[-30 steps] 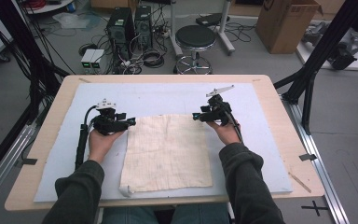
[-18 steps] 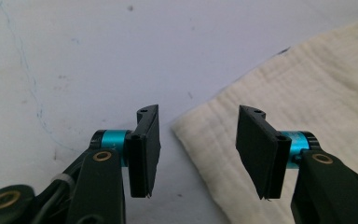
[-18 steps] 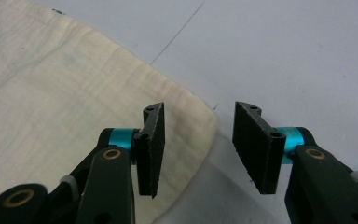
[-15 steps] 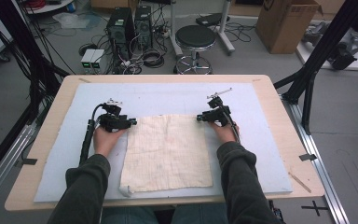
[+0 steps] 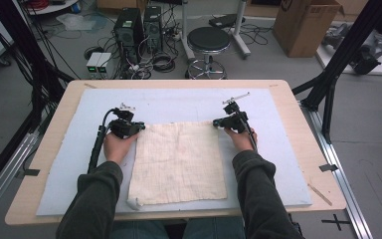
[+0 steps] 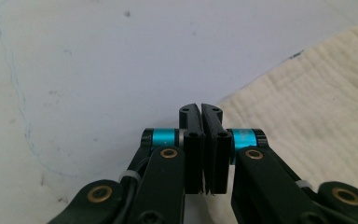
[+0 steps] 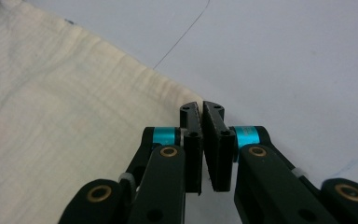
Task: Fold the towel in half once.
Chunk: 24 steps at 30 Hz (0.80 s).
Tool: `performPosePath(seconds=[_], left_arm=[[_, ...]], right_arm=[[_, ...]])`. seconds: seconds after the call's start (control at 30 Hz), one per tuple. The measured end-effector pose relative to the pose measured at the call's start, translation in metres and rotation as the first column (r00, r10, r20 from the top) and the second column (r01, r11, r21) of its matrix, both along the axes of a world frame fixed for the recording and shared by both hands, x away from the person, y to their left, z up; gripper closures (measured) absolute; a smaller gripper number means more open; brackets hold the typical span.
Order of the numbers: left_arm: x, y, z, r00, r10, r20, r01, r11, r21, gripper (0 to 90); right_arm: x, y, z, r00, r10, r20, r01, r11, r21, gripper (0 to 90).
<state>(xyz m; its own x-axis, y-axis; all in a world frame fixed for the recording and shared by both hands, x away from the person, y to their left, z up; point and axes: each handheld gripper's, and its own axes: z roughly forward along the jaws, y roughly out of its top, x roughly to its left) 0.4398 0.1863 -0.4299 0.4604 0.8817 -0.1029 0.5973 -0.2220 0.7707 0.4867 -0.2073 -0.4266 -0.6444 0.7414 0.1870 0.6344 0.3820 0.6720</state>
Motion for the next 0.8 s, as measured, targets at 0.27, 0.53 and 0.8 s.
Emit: performPosePath(seconds=[0.27, 0.53, 0.8], left_arm=[[0.006, 0.003, 0.025, 0.9984, -0.006, 0.057, 0.007, 0.9997, -0.025, 87.5], [0.0, 0.01, 0.029, 0.9973, -0.013, 0.072, 0.019, 0.9972, -0.073, 87.5], [-0.015, 0.013, 0.031, 0.9945, -0.052, 0.091, 0.062, 0.9918, -0.112, 87.6]], right_arm=[[0.0, -0.009, 0.025, 0.9956, -0.043, 0.083, 0.04, 0.9984, 0.041, 86.5], [-0.002, -0.007, 0.026, 0.998, -0.031, 0.056, 0.027, 0.9965, 0.079, 86.5], [-0.011, -0.013, 0.025, 0.9987, -0.003, 0.051, -0.005, 0.9892, 0.146, 86.5]])
